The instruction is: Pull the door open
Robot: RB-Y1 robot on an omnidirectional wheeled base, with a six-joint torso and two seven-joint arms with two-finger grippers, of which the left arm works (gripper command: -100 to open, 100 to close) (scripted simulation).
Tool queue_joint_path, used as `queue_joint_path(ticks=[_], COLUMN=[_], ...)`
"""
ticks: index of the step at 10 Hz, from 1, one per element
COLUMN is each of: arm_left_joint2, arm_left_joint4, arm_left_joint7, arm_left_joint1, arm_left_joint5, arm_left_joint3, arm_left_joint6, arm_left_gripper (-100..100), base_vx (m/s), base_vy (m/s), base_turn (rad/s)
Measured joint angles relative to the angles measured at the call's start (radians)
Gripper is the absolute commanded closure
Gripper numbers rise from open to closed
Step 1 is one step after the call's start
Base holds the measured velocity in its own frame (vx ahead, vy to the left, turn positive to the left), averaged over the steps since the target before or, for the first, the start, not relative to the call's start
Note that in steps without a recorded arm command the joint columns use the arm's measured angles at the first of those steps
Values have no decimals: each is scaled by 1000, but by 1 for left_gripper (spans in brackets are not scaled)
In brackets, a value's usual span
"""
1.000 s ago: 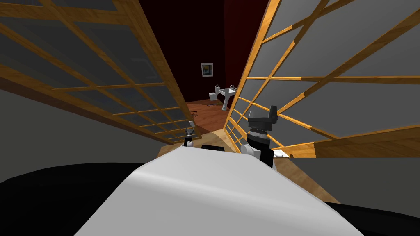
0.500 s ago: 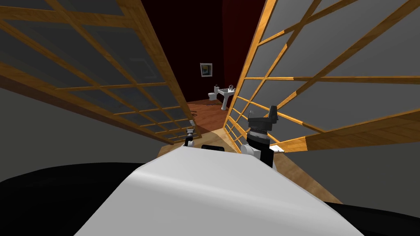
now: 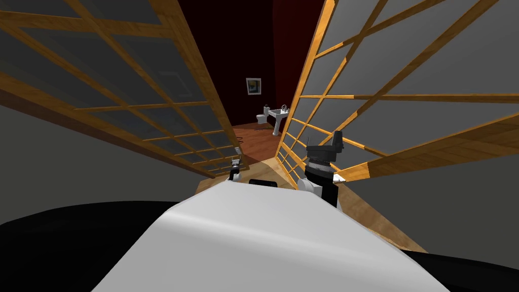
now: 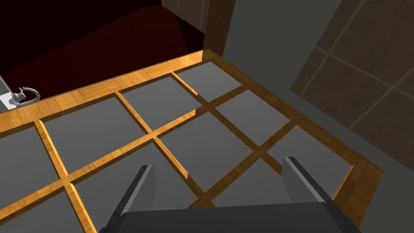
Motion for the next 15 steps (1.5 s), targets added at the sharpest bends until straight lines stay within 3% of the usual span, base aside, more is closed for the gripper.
queue_joint_path(ticks=[5, 7, 9, 12, 13, 14, 15], arm_left_joint2=[-10, 11, 34, 78, 89, 90, 90], arm_left_joint4=[-7, 14, -11, 48, 47, 46, 47], arm_left_joint7=[80, 104, 120, 180, 192, 193, 192], arm_left_joint1=[-5, -4, 25, 24, 31, 33, 32], arm_left_joint5=[32, 37, 44, 50, 53, 54, 53], arm_left_joint3=[-11, -6, 2, 6, 10, 11, 10], arm_left_joint6=[9, -3, 3, -33, -36, -37, -37], arm_left_gripper=[-100, -100, -100, -100, -100, 100, 100], base_vx=[-19, 182, 197, 206, 102, -24, -39], base_vy=[5, 11, 9, 34, 10, -5, 3], base_turn=[-33, -87, -86, -100, 8, 4, -1])
